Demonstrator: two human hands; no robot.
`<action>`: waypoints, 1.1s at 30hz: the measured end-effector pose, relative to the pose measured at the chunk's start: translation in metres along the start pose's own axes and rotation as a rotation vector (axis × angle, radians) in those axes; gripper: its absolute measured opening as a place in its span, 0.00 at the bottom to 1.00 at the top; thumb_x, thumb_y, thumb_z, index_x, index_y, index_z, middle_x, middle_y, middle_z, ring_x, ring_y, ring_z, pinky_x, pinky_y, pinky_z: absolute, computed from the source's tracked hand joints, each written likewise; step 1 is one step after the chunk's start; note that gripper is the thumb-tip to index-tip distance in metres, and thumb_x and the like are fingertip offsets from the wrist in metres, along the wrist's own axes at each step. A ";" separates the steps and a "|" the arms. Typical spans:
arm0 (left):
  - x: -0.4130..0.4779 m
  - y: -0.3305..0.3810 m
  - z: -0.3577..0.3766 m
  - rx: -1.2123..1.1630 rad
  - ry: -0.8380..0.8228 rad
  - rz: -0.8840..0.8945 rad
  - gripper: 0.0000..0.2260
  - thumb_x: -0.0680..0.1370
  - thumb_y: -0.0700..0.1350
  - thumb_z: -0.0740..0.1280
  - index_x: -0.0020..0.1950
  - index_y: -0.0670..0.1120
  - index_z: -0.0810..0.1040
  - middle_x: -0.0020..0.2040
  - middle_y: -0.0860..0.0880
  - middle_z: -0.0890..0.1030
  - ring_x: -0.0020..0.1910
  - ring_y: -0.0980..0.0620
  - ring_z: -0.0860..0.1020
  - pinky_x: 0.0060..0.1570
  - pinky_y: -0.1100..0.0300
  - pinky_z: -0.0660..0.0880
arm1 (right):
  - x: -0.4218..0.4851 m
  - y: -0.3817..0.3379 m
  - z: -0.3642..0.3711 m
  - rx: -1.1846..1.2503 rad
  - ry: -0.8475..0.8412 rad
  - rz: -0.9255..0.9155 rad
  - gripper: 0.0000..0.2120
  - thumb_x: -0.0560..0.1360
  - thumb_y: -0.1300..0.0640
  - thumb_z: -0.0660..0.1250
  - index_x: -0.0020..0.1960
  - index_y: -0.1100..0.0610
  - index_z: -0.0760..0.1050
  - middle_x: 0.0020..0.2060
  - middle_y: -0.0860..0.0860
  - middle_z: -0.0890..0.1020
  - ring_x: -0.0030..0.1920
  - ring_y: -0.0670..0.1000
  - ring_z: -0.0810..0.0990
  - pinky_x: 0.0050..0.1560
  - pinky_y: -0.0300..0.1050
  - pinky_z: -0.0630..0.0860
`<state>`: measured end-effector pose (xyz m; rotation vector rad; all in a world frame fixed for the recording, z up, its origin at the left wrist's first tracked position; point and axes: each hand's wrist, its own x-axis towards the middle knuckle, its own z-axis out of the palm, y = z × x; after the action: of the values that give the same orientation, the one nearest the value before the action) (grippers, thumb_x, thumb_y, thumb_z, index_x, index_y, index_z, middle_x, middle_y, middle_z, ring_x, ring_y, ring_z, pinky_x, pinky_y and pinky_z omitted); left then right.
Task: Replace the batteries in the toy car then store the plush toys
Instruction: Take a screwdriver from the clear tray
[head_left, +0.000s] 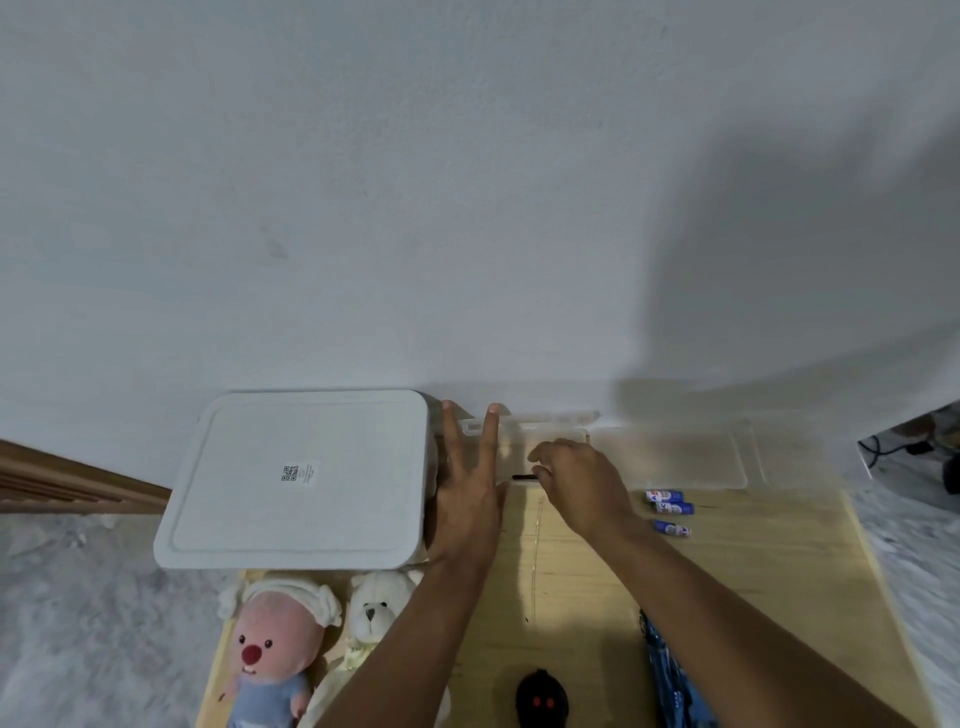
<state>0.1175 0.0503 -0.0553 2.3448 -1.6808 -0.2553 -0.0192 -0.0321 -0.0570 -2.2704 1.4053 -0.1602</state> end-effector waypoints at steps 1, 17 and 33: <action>0.000 0.000 0.001 -0.014 0.002 0.003 0.53 0.77 0.48 0.75 0.82 0.61 0.33 0.81 0.42 0.28 0.52 0.36 0.84 0.37 0.46 0.85 | 0.008 -0.003 -0.002 -0.013 -0.068 0.030 0.10 0.78 0.56 0.68 0.59 0.51 0.82 0.54 0.51 0.84 0.55 0.55 0.82 0.52 0.47 0.78; 0.000 0.001 0.003 0.002 0.013 -0.001 0.54 0.76 0.46 0.77 0.83 0.59 0.36 0.82 0.39 0.32 0.55 0.39 0.84 0.34 0.51 0.85 | 0.023 -0.003 -0.012 0.012 -0.242 0.093 0.02 0.77 0.58 0.69 0.49 0.55 0.80 0.46 0.55 0.83 0.49 0.56 0.82 0.50 0.48 0.79; -0.043 0.022 -0.031 0.100 -0.211 -0.033 0.48 0.81 0.55 0.67 0.82 0.51 0.30 0.79 0.38 0.26 0.70 0.40 0.76 0.51 0.52 0.81 | -0.109 0.023 -0.089 1.186 0.277 0.462 0.10 0.80 0.64 0.66 0.57 0.57 0.83 0.40 0.51 0.84 0.42 0.49 0.83 0.44 0.40 0.79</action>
<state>0.0929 0.0878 -0.0189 2.4964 -1.7871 -0.4501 -0.1193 0.0251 0.0271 -0.9594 1.3561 -0.8980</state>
